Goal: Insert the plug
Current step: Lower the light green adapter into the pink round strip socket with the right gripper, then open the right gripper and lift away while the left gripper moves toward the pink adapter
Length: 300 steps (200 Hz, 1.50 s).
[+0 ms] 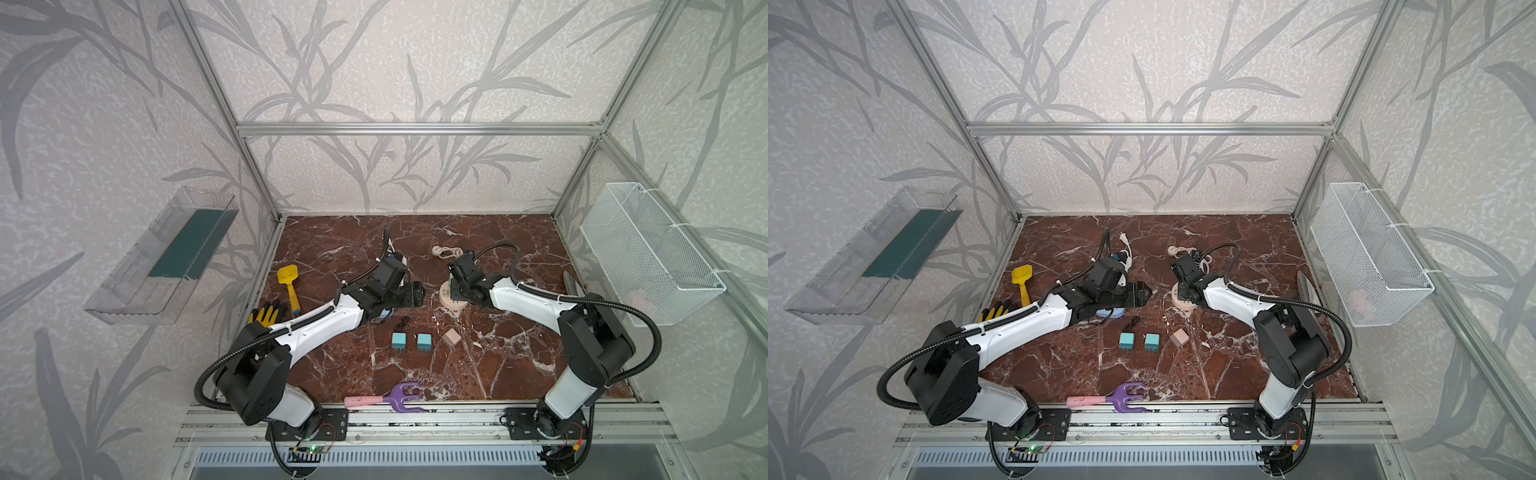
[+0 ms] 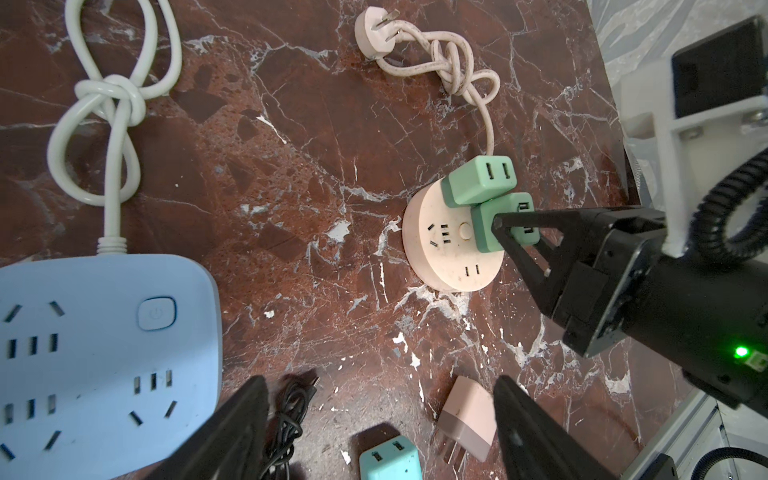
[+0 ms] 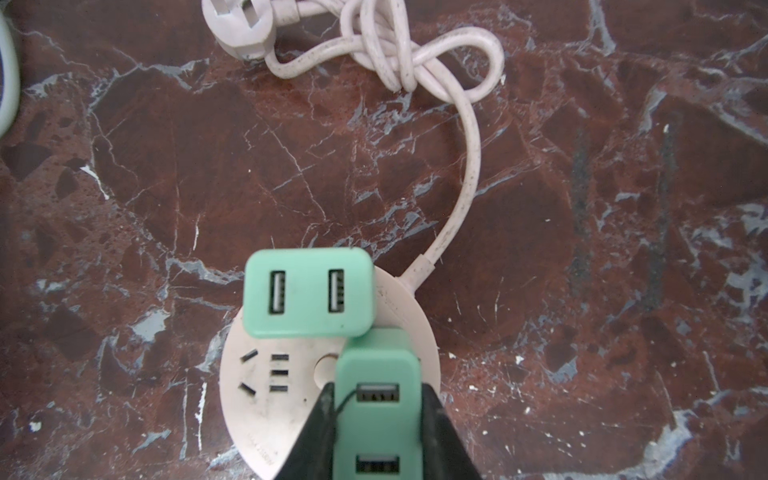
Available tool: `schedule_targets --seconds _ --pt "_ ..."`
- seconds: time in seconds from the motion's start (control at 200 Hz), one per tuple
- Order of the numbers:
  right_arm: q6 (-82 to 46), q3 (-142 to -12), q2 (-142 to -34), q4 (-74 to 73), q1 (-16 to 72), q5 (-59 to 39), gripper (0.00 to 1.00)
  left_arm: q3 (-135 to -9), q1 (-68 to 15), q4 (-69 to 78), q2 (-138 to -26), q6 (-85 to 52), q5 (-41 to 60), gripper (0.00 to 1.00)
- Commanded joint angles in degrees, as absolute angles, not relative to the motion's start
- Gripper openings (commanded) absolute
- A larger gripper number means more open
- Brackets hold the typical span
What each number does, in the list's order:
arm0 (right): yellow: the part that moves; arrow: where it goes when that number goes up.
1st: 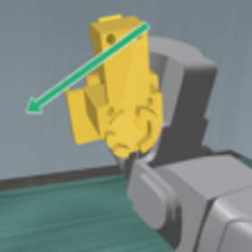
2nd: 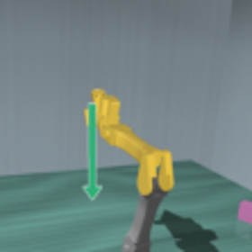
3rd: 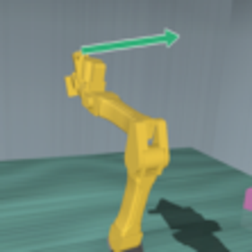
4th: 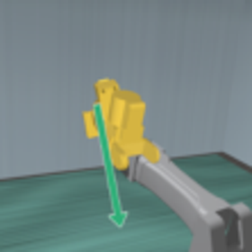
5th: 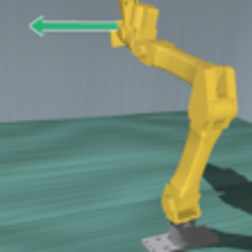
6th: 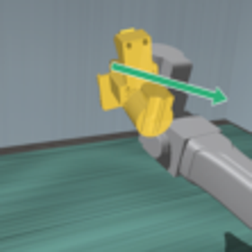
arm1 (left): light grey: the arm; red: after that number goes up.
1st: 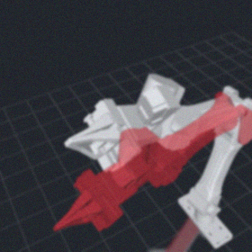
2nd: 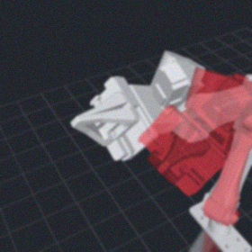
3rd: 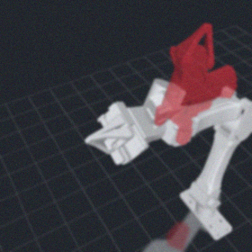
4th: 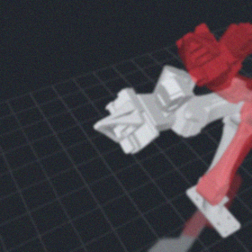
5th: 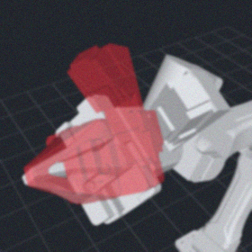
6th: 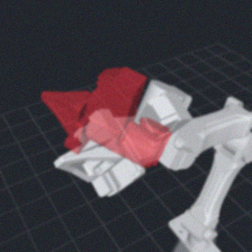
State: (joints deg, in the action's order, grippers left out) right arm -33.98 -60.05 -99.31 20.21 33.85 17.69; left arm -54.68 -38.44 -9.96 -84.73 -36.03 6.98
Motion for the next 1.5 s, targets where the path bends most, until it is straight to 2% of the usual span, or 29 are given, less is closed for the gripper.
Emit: schedule_targets --seconds 0.0,0.16,0.61,1.305,1.495 --pt "-35.03 -53.26 -111.18 36.3 34.19 3.16 0.0 -53.78 -38.06 -8.06 -84.08 -35.97 7.46 0.84" --pt "-35.06 -54.07 -110.37 37.27 34.14 4.06 0.0 -53.61 -38.06 -8.7 -83.5 -35.3 7.11 0.84" --pt "-33.2 -55.11 -98.11 38.46 31.67 8.77 0.0 -56.23 -38.06 -12.13 -82.78 -34.04 6.12 0.84" --pt "-30.77 -59.39 -92.9 38.77 31.55 9.14 0.42 -58.18 -38.07 -13.58 -83.45 -31.66 5.0 0.84" --pt "-30.67 -59.46 -91.54 38.47 31.41 8.89 0.46 -58.96 -38.07 -14.32 -83.43 -31.36 4.96 0.84"
